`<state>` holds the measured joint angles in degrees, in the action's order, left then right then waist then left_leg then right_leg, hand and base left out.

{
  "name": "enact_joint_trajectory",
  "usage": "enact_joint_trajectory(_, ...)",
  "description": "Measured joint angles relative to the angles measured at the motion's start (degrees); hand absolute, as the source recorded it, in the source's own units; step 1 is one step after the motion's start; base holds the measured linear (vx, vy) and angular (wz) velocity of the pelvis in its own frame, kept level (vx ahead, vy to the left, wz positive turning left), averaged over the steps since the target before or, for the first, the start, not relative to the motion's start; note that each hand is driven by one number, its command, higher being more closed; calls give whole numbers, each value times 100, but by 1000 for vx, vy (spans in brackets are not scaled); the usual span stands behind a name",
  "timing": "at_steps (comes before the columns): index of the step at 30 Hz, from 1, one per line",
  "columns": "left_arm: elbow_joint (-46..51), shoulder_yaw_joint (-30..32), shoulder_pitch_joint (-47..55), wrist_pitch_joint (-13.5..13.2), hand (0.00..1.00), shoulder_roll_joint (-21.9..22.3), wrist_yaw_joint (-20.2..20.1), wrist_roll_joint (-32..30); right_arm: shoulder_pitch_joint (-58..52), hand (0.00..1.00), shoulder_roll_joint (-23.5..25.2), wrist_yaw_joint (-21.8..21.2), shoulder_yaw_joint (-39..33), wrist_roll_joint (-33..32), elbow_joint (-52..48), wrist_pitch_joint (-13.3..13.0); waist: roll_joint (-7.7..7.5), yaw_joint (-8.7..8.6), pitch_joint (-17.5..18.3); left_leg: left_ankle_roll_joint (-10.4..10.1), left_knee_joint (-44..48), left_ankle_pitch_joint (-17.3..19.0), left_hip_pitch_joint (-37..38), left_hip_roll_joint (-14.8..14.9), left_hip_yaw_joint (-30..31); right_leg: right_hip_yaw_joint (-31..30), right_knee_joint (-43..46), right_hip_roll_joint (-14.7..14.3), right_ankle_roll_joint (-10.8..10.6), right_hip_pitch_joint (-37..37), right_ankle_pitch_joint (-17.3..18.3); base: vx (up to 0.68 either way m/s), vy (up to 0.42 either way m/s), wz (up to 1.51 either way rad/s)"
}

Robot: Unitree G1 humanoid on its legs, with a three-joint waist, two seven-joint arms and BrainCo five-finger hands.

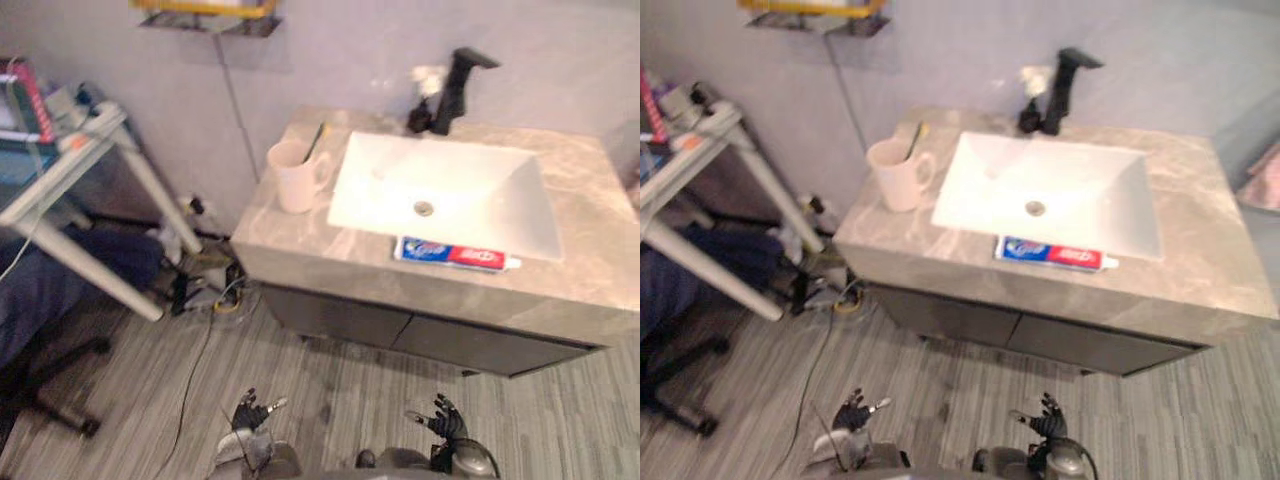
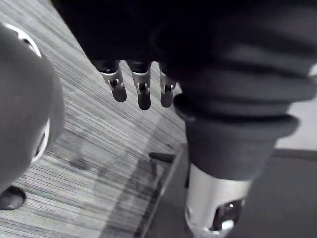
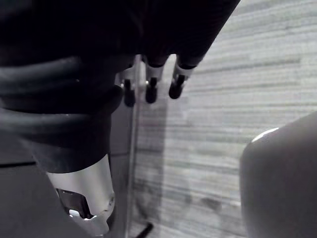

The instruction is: Organize washtable

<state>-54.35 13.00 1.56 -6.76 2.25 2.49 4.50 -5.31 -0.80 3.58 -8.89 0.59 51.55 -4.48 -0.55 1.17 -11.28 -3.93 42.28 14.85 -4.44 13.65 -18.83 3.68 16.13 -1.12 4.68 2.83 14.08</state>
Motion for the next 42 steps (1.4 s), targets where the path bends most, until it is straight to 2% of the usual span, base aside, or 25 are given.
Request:
enact_joint_trajectory(3, 52, -166, -56, -23, 0, 42, -3, -15, 25, 0, 91, 6, -176, 3, 1, 19, -54, 12, -22, -10, -912, -7, -391, -284, 424, -332, -141, 140, -27, 127, 6, 216, 150, -78)
enact_joint_trajectory(4, 60, -268, -57, -49, 0, 38, -9, -15, -29, 0, 89, 6, -200, 4, 44, 38, -60, 12, -7, -95, -1750, -126, -415, -504, 753, -451, -140, 227, -212, 154, 58, 233, 221, -79)
enact_joint_trajectory(5, 43, -345, -60, -56, 0, 44, -4, -15, -71, 0, 39, 6, -197, 8, 50, 50, 24, 10, 10, -55, -2301, -761, -448, -588, 990, -592, -128, 242, -453, 207, 197, 243, 239, -79)
enact_joint_trajectory(6, 30, -346, -82, -57, 0, 55, -6, -18, -67, 0, 45, 10, -201, 6, 106, 78, -6, 31, 33, -32, -2233, -701, -390, -625, 946, -707, -96, 322, -540, 226, 249, 318, 304, -61)
enact_joint_trajectory(9, -53, -349, -74, -34, 0, -51, -14, -51, -136, 0, 198, 4, -203, 17, 104, 86, -292, -5, 176, 135, -2476, -596, -109, -902, 646, -825, -19, 651, -690, 217, 166, 239, 244, -27)
enact_joint_trajectory(12, -132, -351, -56, -12, 0, -110, -18, -68, -151, 0, 255, -6, -213, 31, 146, 85, -365, -2, 244, 191, -2752, -610, 192, -1066, 576, -851, -41, 761, -890, 348, 30, 181, 179, -6)
enact_joint_trajectory(15, -293, -357, 9, 2, 0, -165, -32, -69, -157, 0, 258, -17, -314, 5, 344, 80, -339, -2, 469, 291, -3129, -677, 461, -1167, 528, -848, -171, 818, -879, 445, -166, 114, 105, -1)
enact_joint_trajectory(19, -373, -357, 52, 9, 0, -191, -41, -69, -133, 0, 255, -15, -463, -13, 509, 67, -302, -7, 571, 292, -3241, -679, 654, -1172, 614, -834, -233, 785, -858, 643, -291, 92, 31, 9)
enact_joint_trajectory(21, -374, -357, 103, 7, 0, -193, -41, -69, -123, 0, 236, -13, -486, -22, 591, 61, -281, -6, 640, 279, -3271, -689, 720, -1144, 688, -821, -225, 732, -779, 720, -343, 65, -41, 19)
enact_joint_trajectory(24, -420, -358, 176, 3, 0, -241, -41, -72, -129, 0, 215, -14, -489, -23, 723, 61, -313, -6, 749, 255, -3482, -927, 861, -1095, 798, -773, -65, 636, -744, 744, -492, 67, -76, 22)
enact_joint_trajectory(25, -425, -356, 198, 4, 0, -249, -40, -77, -130, 0, 185, -16, -494, -25, 765, 57, -258, -17, 776, 258, -3554, -1000, 935, -984, 814, -745, 179, 537, -746, 656, -598, 48, -99, 0)
enact_joint_trajectory(26, -449, -343, 209, 14, 0, -263, -37, -81, -125, 0, 143, -27, -516, -17, 754, 55, -92, -7, 742, 256, -3560, -1015, 967, -811, 866, -715, 409, 399, -714, 439, -313, 37, -111, -8)
enact_joint_trajectory(27, -486, -331, 236, 13, 0, -280, -30, -80, -123, 0, 133, -26, -527, -12, 752, 54, -98, -15, 752, 246, -3560, -1022, 980, -781, 869, -678, -8, 368, -693, 471, -63, -5, -173, -21)
enact_joint_trajectory(28, -498, -333, 233, 16, 0, -368, -31, -82, -125, 0, 134, -24, -527, -10, 762, 54, -225, -1, 753, 224, -3587, -1019, 1015, -853, 873, -671, -1050, 424, -654, 562, -438, -19, -168, -9)
enact_joint_trajectory(29, -596, -345, 176, 26, 0, -405, -33, -86, -139, 0, 125, -28, -615, -50, 784, 54, -292, -60, 750, 138, -3704, -962, 1063, -956, 994, -664, -1169, 505, -716, 548, -534, 13, -186, -6)
enact_joint_trajectory(30, -626, -344, 164, 37, 0, -392, -35, -87, -133, 0, 89, -13, -708, -53, 788, 53, -270, -64, 784, 133, -3791, -967, 1136, -922, 1046, -660, -1169, 458, -715, 542, -533, 40, -113, 3)
enact_joint_trajectory(31, -637, -344, 170, 25, 0, -328, -41, -88, -137, 0, 1, -7, -743, -52, 800, 56, -136, -56, 768, 75, -3881, -1003, 1144, -870, 1098, -667, -1150, 402, -710, 479, -531, 21, -112, -2)
enact_joint_trajectory(32, -640, -347, 172, 22, 0, -278, -42, -87, -142, 0, -111, -7, -750, -46, 843, 60, -82, -51, 738, 49, -3937, -1021, 1152, -853, 1100, -664, -1150, 375, -708, 481, -530, -16, -80, 4)
enact_joint_trajectory(33, -645, -356, 173, 28, 0, -214, -47, -86, -188, 0, -252, -4, -800, -39, 900, 91, 70, -55, 738, -2, -4026, -1053, 1189, -842, 1122, -659, -1141, 346, -707, 482, -529, -26, -63, 5)
enact_joint_trajectory(35, -654, -363, 221, 27, 0, -198, -50, -86, -216, 0, -315, -4, -814, -29, 917, 97, 148, -49, 736, -4, -4078, -1053, 1232, -846, 1159, -661, -1121, 320, -699, 482, -524, -35, -19, 4)
enact_joint_trajectory(37, -686, -394, 234, 30, 0, -252, -46, -84, -238, 0, -327, -4, -813, -20, 1007, 101, 126, -47, 729, -6, -4198, -1050, 1268, -850, 1255, -660, -1115, 310, -696, 446, -512, -75, -2, 2)
enact_joint_trajectory(39, -691, -404, 245, 31, 0, -353, -44, -84, -234, 0, -304, -3, -807, -13, 1007, 101, 14, -40, 707, -6, -4237, -1051, 1234, -894, 1250, -691, -991, 334, -724, 357, -494, -71, 23, -4)
enact_joint_trajectory(41, -694, -412, 260, 34, 0, -383, -44, -84, -243, 0, -284, -4, -793, -11, 1007, 101, -25, -36, 725, -4, -4236, -1051, 1225, -933, 1224, -708, -924, 369, -746, 286, -478, -83, 30, -9)
enact_joint_trajectory(42, -698, -414, 322, 37, 0, -431, -44, -84, -273, 0, -274, -10, -760, -8, 1008, 101, -100, -43, 716, -3, -4244, -1051, 1218, -969, 1226, -710, -922, 407, -762, 288, -469, -89, 32, -7)
